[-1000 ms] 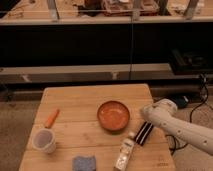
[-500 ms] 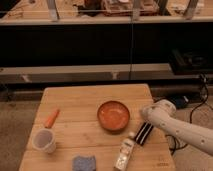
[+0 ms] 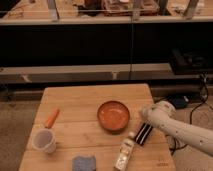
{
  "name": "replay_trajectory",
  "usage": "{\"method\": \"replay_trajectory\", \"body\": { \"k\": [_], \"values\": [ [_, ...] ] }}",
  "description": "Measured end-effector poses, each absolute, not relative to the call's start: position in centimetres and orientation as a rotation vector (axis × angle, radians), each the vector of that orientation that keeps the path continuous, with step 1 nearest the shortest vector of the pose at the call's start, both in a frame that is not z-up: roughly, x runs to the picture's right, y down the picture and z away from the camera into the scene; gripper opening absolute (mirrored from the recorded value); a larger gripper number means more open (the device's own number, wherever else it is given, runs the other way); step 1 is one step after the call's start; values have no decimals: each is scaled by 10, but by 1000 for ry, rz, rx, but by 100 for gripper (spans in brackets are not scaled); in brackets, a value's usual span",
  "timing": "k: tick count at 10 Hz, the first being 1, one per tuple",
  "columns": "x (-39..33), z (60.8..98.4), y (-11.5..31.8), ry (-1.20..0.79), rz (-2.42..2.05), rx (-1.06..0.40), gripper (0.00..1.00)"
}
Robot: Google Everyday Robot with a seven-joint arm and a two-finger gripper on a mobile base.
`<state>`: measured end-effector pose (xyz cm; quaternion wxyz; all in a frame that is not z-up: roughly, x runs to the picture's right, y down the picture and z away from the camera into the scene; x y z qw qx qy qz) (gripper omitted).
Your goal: Push the ceramic bowl across the table
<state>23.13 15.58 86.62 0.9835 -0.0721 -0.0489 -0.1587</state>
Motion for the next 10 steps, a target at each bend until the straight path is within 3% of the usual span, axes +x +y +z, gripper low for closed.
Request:
{"method": "replay_trajectory", "body": {
  "k": [5,10],
  "values": [
    [204,833,138,-150,-322,-110,7],
    [191,839,138,-161,-296,-175,7]
  ]
}}
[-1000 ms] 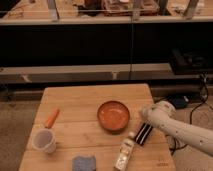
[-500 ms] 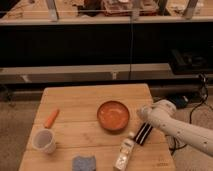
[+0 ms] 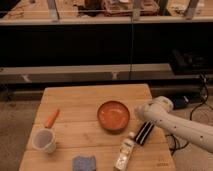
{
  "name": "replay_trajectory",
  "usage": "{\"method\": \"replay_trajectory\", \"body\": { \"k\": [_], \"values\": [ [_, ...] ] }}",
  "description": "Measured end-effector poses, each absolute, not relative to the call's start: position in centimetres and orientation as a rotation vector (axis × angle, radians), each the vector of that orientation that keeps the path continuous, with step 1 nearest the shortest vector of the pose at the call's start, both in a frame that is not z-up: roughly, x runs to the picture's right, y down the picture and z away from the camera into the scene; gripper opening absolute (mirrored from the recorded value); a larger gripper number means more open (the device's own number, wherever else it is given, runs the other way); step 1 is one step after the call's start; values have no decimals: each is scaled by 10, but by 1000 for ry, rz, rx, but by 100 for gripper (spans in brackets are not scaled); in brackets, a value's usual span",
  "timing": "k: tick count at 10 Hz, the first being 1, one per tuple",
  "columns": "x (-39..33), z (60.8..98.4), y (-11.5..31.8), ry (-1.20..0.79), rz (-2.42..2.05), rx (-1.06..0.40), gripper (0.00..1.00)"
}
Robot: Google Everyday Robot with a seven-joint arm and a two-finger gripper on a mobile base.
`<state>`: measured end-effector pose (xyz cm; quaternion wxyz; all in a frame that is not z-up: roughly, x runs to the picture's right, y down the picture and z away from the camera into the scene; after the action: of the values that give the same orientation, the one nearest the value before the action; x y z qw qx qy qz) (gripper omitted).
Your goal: Push the ceramic bowl across the table
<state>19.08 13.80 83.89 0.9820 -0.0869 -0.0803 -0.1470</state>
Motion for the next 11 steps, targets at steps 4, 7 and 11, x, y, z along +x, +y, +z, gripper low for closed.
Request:
{"method": "replay_trajectory", "body": {
  "k": [4,7,11],
  "values": [
    [166,841,134,-169,-315,-200,7],
    [167,847,137,-148,-304,-213,7],
    [167,849,132,-152,-272,-205,7]
  ]
}}
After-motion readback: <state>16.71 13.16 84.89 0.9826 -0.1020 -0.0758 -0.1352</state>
